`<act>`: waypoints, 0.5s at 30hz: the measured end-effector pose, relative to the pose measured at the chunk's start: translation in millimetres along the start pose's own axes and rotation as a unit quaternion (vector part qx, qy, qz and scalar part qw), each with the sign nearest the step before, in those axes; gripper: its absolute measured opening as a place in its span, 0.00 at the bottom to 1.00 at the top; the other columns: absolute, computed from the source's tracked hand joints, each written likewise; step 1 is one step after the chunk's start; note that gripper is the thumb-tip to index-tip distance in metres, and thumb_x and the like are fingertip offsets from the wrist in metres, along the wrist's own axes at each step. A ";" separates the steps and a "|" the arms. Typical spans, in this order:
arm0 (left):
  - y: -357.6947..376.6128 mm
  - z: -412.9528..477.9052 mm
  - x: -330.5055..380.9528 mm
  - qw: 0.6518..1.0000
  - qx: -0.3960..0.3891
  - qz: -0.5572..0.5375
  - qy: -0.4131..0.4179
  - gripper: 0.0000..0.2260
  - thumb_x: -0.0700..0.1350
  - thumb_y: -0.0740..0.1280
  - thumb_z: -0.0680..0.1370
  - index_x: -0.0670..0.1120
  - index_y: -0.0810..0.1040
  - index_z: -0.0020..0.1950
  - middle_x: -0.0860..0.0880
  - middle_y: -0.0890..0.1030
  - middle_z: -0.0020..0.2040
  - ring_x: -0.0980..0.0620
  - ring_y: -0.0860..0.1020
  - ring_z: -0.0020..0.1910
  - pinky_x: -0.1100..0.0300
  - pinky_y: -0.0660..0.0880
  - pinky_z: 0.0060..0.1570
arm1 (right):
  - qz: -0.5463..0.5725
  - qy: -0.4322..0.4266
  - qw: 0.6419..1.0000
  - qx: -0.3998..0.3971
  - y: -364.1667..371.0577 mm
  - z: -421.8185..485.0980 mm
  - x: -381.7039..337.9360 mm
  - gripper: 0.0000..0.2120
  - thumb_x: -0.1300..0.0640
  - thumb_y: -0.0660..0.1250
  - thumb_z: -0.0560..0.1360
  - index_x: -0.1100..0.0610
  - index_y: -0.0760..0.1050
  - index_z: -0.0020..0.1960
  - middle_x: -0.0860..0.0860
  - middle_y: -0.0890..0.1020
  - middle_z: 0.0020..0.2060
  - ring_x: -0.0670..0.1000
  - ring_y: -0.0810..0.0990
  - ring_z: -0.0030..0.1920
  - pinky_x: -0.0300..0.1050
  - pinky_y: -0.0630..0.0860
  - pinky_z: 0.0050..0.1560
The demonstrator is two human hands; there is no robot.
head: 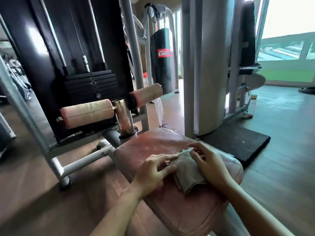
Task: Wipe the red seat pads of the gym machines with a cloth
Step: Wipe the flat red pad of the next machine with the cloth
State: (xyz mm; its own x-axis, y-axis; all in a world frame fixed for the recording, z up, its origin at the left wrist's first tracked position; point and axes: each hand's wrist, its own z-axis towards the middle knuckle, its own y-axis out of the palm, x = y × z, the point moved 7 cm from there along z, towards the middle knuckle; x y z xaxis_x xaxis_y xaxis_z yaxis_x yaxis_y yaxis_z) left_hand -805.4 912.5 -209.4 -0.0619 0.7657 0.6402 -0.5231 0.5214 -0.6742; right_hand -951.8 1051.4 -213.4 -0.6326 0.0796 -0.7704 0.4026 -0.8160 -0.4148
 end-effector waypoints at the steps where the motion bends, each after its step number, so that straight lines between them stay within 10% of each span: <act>1: -1.2 0.4 -2.8 0.999 0.029 -0.037 -0.020 0.12 0.50 0.72 0.79 0.61 0.82 0.62 0.70 0.82 0.51 0.66 0.77 0.56 0.72 0.70 0.57 | -0.008 -0.007 1.000 0.002 -1.0 -0.9 -0.4 0.10 0.57 0.70 0.78 0.43 0.81 0.53 0.40 0.83 0.50 0.39 0.81 0.47 0.35 0.76 0.52; 7: -16.8 -15.9 -31.6 0.959 0.260 0.013 -0.110 0.06 0.47 0.67 0.77 0.55 0.83 0.46 0.59 0.82 0.44 0.57 0.79 0.46 0.52 0.76 0.53 | -0.011 -0.017 1.000 -0.020 1.4 1.7 -4.3 0.09 0.56 0.70 0.77 0.42 0.83 0.52 0.38 0.78 0.53 0.41 0.79 0.56 0.42 0.74 0.57; 15: -19.2 -20.7 -33.1 0.946 0.279 0.078 -0.143 0.07 0.41 0.71 0.75 0.53 0.82 0.41 0.55 0.81 0.43 0.49 0.76 0.47 0.48 0.76 0.52 | -0.223 0.015 0.959 -0.175 43.8 13.3 -28.7 0.17 0.35 0.61 0.76 0.39 0.79 0.59 0.42 0.77 0.60 0.48 0.69 0.66 0.50 0.67 0.65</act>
State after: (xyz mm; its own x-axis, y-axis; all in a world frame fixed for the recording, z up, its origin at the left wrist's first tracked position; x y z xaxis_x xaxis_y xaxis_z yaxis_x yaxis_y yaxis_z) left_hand -775.7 884.9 -225.3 -0.3609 0.6423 0.6762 -0.8516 0.0687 -0.5197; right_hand -924.8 1005.7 -203.0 -0.7761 0.3962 -0.4906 0.2979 -0.4554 -0.8390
